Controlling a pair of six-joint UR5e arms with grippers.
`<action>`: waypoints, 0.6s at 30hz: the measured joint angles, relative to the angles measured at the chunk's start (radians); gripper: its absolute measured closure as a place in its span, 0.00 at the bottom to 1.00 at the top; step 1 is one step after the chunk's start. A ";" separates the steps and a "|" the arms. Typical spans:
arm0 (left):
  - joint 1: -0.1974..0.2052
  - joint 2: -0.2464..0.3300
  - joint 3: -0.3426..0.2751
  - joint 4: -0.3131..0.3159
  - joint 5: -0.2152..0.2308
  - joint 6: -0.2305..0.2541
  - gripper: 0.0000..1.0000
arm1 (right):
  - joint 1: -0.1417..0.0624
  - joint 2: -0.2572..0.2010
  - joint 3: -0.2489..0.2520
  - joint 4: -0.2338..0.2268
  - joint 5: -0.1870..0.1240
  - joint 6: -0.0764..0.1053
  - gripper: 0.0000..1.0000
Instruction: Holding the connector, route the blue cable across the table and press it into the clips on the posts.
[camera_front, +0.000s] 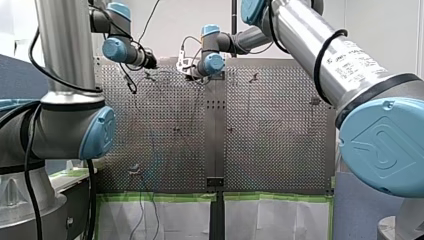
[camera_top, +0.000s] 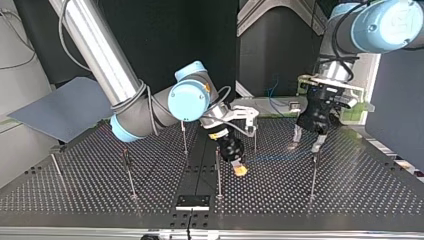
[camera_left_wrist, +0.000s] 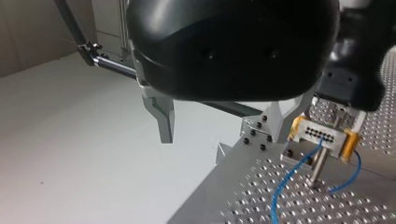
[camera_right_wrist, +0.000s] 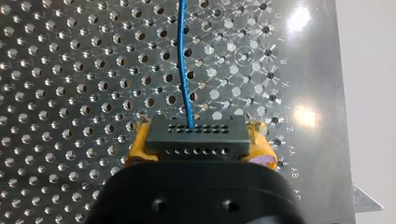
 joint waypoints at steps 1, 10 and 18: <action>-0.004 -0.009 0.001 0.007 -0.005 0.002 0.00 | 0.000 0.000 0.000 0.000 0.000 0.000 1.00; -0.042 -0.095 0.031 0.049 -0.047 0.006 0.00 | -0.001 0.001 0.000 -0.002 0.002 0.000 1.00; -0.078 -0.162 0.091 0.056 -0.103 0.013 0.00 | -0.004 0.001 0.000 -0.001 0.001 0.000 1.00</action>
